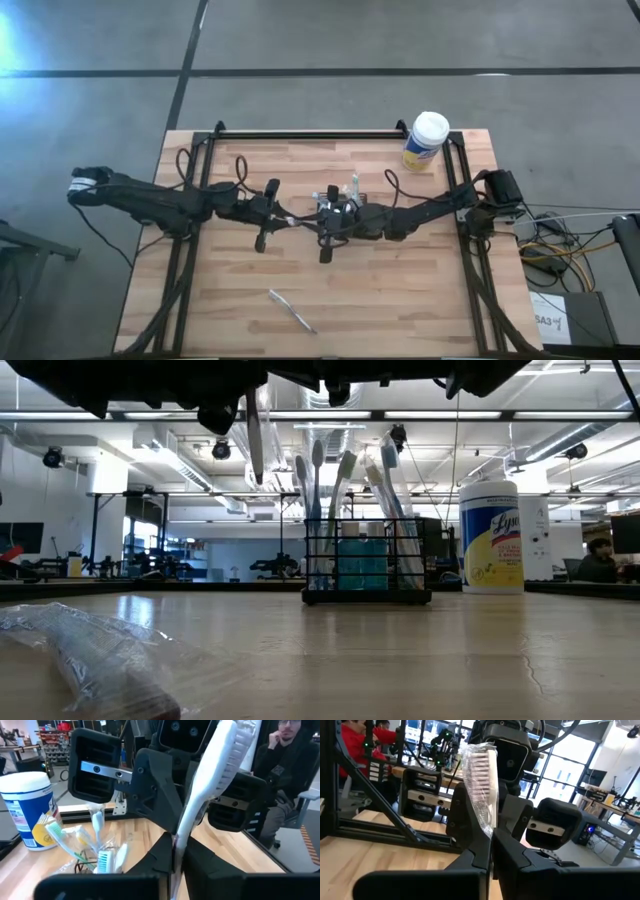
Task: Pick & Place toothbrushing station
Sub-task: Put the right purple toothbrush into the wire organizer
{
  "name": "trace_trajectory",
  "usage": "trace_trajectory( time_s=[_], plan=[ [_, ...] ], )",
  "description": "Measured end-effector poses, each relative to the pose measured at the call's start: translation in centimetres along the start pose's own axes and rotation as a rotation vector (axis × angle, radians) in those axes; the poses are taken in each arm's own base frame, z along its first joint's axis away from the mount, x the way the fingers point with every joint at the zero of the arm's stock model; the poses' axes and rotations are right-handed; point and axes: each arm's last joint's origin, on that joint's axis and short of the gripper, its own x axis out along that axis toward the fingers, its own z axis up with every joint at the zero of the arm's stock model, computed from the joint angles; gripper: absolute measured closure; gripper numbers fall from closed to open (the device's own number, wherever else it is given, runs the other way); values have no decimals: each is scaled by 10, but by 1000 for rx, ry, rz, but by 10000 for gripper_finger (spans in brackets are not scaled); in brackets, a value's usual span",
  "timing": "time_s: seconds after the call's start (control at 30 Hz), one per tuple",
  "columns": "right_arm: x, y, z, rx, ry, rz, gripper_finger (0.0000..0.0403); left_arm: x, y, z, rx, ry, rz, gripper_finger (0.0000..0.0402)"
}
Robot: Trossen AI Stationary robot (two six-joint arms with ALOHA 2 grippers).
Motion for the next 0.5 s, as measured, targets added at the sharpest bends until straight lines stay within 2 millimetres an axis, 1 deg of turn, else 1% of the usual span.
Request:
trace_trajectory(
  time_s=[0.17,0.27,0.4,0.5],
  plan=[
    [-3,0,2,-10,30,6,365,-4,-1,1,11,10,-3,375],
    [-10,-4,8,-24,79,18,351,-15,-2,8,31,3,-4,375],
    [-32,-14,20,-23,136,34,344,-40,-5,15,50,-19,-4,375],
    [-58,-22,30,17,130,91,349,-63,-6,13,56,-13,16,375]
  ],
)
